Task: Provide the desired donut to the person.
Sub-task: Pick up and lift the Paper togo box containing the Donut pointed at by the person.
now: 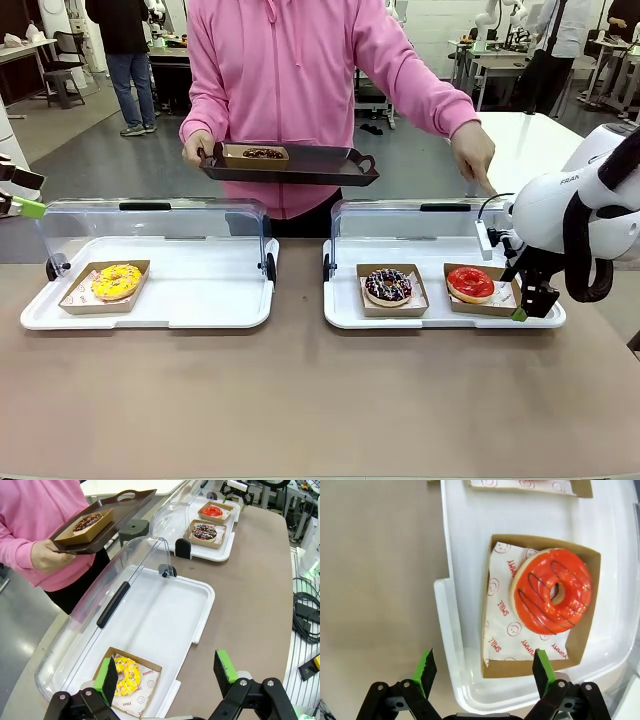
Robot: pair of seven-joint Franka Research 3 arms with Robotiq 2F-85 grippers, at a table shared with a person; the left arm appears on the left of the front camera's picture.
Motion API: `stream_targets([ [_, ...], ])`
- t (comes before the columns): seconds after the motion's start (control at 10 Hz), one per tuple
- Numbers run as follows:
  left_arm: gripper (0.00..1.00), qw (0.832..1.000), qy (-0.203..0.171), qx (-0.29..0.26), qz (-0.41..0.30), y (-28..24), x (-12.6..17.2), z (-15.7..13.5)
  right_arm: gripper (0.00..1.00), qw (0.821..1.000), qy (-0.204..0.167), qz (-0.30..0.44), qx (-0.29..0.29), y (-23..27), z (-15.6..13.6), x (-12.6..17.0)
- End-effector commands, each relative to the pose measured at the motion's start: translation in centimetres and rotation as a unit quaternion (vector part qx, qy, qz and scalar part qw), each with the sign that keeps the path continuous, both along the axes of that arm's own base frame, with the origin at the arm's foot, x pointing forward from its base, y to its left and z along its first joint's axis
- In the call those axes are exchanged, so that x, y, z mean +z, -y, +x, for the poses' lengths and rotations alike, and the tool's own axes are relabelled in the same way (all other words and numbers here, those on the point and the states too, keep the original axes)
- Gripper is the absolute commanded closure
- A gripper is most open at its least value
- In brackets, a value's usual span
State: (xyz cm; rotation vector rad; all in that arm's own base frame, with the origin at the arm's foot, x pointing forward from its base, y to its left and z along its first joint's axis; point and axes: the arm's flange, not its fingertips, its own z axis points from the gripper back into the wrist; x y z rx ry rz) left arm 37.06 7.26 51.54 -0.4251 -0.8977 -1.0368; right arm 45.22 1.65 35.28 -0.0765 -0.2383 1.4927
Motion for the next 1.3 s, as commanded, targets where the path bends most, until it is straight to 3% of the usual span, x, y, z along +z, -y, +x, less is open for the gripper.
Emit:
stream_targets([
  [0.0,0.0,1.0,0.0,0.001,-0.001,-0.1,-0.1,0.0,0.0,1.0,0.008,-0.021,-0.002,0.3,0.9,-0.6],
  [0.3,0.0,1.0,0.0,0.001,-0.001,-0.1,-0.1,0.0,0.0,1.0,0.011,-0.014,-0.001,0.6,1.7,-1.0],
  [0.4,0.0,1.0,0.0,0.001,-0.001,-0.1,-0.1,0.0,0.57,1.0,0.02,-0.009,0.001,0.7,2.0,-1.2],
  [0.5,0.0,1.0,0.0,0.001,-0.001,-0.1,-0.1,0.0,0.58,1.0,0.013,-0.012,0.002,0.8,2.2,-1.4],
  [0.6,0.0,1.0,0.0,0.001,-0.001,-0.1,-0.1,0.0,1.0,1.0,0.014,-0.021,-0.003,0.9,2.4,-1.7],
  [0.7,0.0,1.0,0.0,0.001,-0.001,-0.1,-0.1,0.0,0.63,1.0,0.015,-0.02,0.003,1.0,2.8,-2.1],
  [0.8,0.0,1.0,0.0,0.001,-0.001,-0.1,-0.1,0.0,1.0,1.0,0.014,-0.02,0.005,0.9,2.9,-2.3],
  [1.2,0.0,1.0,0.0,0.001,-0.001,-0.1,-0.1,0.0,1.0,0.999,-0.002,-0.032,0.004,1.2,3.1,-2.6],
])
